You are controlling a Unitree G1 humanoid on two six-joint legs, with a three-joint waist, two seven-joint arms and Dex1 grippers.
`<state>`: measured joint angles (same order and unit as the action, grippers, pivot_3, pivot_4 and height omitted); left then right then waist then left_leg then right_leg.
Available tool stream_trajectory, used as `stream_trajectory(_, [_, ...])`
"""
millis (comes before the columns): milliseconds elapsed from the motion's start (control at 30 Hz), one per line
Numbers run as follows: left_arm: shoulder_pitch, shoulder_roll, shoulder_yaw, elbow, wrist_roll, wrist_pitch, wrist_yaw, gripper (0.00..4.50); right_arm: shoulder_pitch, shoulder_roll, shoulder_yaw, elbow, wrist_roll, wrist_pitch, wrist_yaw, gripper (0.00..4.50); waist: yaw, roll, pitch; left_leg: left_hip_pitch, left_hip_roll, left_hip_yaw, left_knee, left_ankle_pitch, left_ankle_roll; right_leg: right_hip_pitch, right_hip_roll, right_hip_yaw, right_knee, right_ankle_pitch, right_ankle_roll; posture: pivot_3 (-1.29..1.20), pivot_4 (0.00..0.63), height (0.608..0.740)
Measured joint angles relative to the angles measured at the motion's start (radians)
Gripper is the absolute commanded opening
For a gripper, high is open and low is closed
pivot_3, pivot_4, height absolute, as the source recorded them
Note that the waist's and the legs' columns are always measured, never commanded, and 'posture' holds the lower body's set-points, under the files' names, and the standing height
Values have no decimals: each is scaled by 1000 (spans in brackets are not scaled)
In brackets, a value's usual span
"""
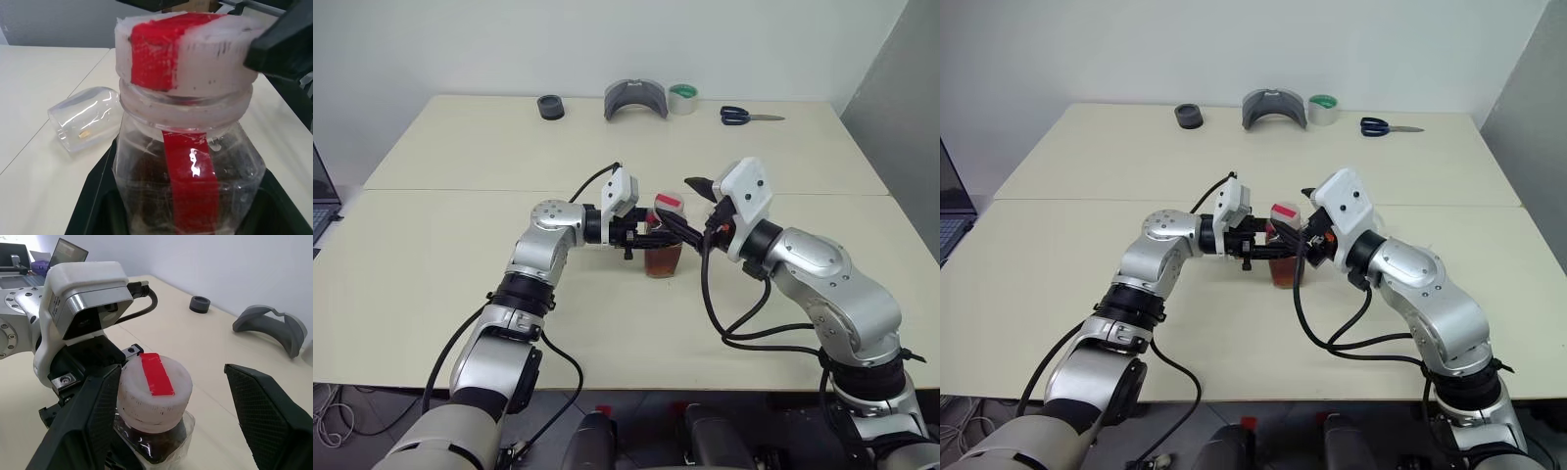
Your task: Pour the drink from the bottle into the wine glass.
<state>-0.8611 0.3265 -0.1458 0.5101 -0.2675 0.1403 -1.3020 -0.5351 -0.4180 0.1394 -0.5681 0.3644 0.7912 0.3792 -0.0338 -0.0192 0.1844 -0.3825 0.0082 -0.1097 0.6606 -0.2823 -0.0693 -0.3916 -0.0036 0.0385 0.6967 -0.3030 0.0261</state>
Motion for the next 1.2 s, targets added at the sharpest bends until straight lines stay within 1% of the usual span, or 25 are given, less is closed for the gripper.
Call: stream_trajectory(1200, [-1,2,0,0,0,-2,-2,1815,15,-13,-36,-19,44,29,15,3559,0,0,0,0,0,0,0,0,0,0,0,0,0,0,0,0,150,740])
